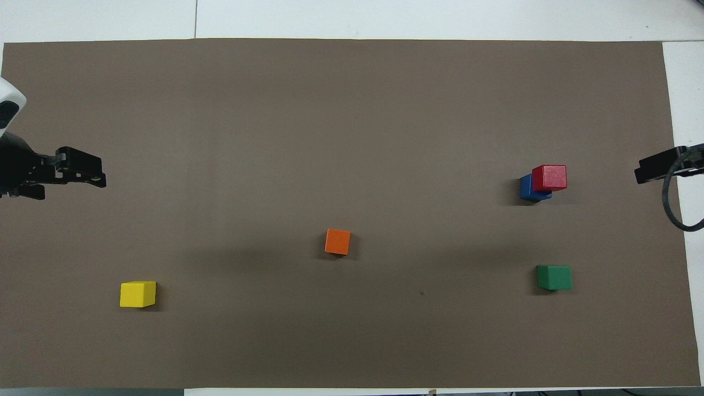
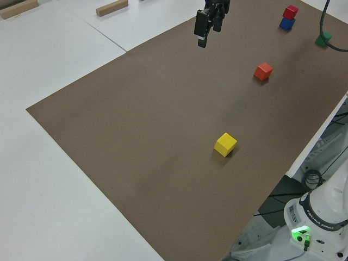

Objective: Transfer red block to right arm and stack on blue block

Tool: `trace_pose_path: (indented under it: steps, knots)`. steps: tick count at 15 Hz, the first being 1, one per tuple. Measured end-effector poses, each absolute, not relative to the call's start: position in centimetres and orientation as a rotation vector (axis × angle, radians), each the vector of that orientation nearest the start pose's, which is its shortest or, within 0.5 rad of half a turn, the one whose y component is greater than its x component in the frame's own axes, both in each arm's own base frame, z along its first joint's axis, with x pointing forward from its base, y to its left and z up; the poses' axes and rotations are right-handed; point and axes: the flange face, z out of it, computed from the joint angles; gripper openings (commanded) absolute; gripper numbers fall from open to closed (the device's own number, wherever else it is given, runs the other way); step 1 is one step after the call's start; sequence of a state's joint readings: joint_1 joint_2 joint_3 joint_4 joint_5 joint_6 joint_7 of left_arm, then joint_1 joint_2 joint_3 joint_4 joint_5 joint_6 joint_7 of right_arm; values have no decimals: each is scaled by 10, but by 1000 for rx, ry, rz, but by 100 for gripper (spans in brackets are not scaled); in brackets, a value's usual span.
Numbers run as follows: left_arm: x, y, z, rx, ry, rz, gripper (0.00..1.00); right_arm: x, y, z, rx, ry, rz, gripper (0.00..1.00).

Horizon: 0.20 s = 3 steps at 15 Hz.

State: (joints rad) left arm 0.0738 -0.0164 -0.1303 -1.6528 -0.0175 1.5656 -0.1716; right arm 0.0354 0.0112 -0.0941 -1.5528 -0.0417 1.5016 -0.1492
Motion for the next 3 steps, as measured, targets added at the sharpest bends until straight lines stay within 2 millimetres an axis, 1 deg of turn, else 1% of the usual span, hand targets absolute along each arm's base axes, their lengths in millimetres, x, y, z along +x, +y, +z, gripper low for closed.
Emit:
trace_pose_path:
  steps: [3]
  knots:
    - [545, -33, 594, -3141, -182, 114, 100, 549, -38, 621, -3172, -136, 113, 100]
